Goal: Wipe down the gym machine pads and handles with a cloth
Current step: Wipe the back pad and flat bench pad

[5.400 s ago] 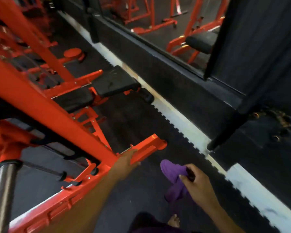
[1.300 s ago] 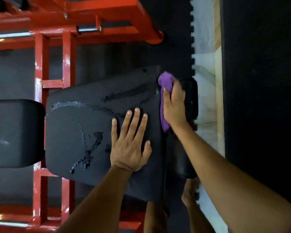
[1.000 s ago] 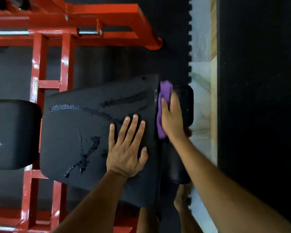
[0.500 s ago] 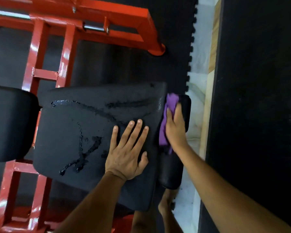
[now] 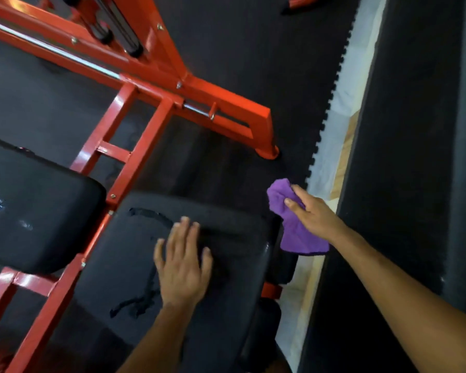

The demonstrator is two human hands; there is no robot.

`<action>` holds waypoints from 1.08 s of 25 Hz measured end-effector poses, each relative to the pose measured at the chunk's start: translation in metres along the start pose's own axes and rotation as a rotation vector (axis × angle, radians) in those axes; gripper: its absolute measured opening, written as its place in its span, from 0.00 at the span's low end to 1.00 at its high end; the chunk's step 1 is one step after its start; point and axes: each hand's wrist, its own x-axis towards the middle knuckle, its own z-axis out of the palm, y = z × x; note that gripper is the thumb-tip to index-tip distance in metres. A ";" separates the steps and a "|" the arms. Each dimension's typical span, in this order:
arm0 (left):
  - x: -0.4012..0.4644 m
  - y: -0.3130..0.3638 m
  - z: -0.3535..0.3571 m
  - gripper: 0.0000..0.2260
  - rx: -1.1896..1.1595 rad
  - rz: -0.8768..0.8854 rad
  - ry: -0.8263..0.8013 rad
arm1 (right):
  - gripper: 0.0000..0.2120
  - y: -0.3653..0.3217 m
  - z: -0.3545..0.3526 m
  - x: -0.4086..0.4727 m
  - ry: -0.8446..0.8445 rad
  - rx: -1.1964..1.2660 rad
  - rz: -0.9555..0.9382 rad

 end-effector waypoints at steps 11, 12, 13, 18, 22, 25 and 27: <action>0.016 -0.020 0.029 0.33 0.158 -0.129 0.085 | 0.17 -0.132 0.127 0.132 -0.432 -0.181 -0.367; 0.015 -0.017 0.028 0.33 0.157 -0.125 0.086 | 0.17 -0.135 0.129 0.134 -0.428 -0.169 -0.375; 0.016 -0.017 0.028 0.33 0.156 -0.127 0.080 | 0.20 -0.127 0.123 0.132 -0.413 -0.152 -0.378; 0.015 -0.018 0.027 0.33 0.150 -0.137 0.094 | 0.31 -0.015 0.045 0.079 -0.416 -0.154 -0.259; 0.018 -0.020 0.029 0.32 0.138 -0.128 0.127 | 0.26 -0.022 0.061 0.099 -0.397 -0.181 -0.194; 0.016 -0.019 0.029 0.32 0.139 -0.116 0.135 | 0.20 -0.075 0.098 0.120 -0.395 -0.124 -0.317; 0.017 -0.020 0.029 0.32 0.144 -0.110 0.145 | 0.23 -0.068 0.091 0.114 -0.395 -0.123 -0.301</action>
